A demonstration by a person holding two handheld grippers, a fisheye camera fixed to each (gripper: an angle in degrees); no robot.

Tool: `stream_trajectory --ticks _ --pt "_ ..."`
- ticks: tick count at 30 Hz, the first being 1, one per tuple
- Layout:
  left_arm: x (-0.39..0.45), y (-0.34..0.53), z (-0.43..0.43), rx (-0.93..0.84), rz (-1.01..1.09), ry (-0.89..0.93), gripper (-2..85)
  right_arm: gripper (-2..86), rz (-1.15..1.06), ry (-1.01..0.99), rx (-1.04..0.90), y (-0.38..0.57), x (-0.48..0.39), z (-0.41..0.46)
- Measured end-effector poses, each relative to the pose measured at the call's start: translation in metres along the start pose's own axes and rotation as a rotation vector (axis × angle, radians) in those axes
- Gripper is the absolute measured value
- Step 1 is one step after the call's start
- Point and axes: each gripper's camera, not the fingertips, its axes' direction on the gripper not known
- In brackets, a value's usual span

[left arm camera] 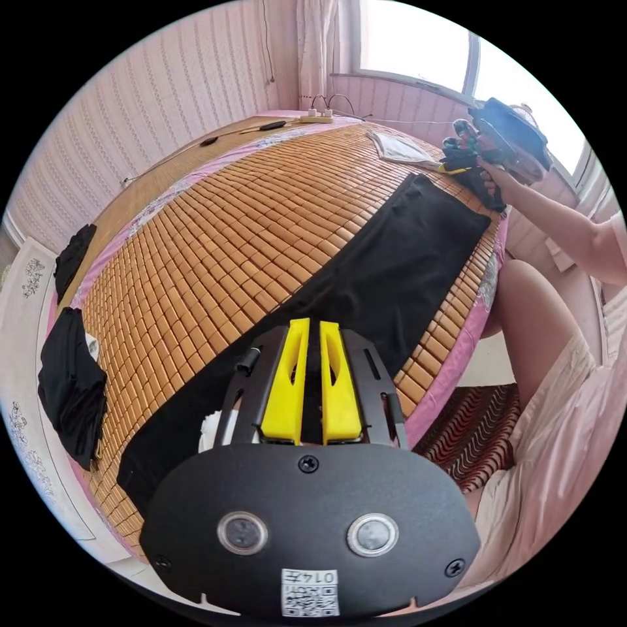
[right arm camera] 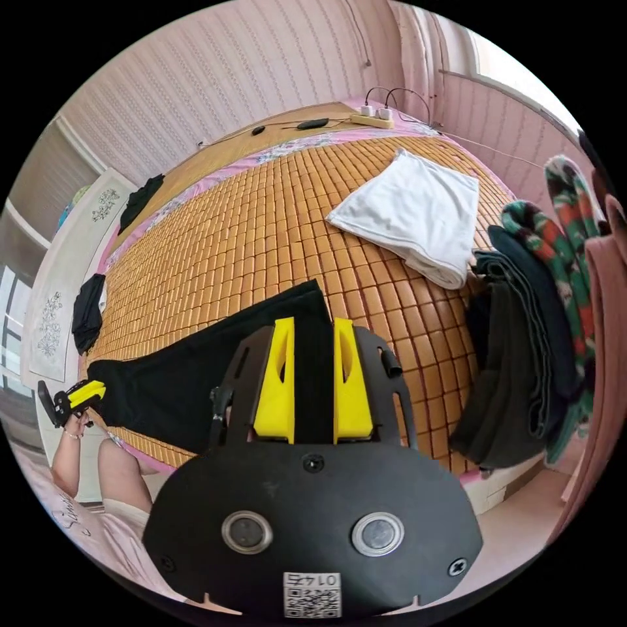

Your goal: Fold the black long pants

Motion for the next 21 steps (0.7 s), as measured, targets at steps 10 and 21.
stream_trajectory --ticks 10,21 --pt "-0.011 -0.011 0.039 -0.104 0.029 0.005 0.0 0.3 -0.041 -0.057 0.034 -0.013 -0.025 -0.013" --pt "-0.049 0.005 0.025 -0.096 -0.077 -0.006 1.0 2.5 -0.066 0.025 -0.071 -0.058 -0.085 -0.013"
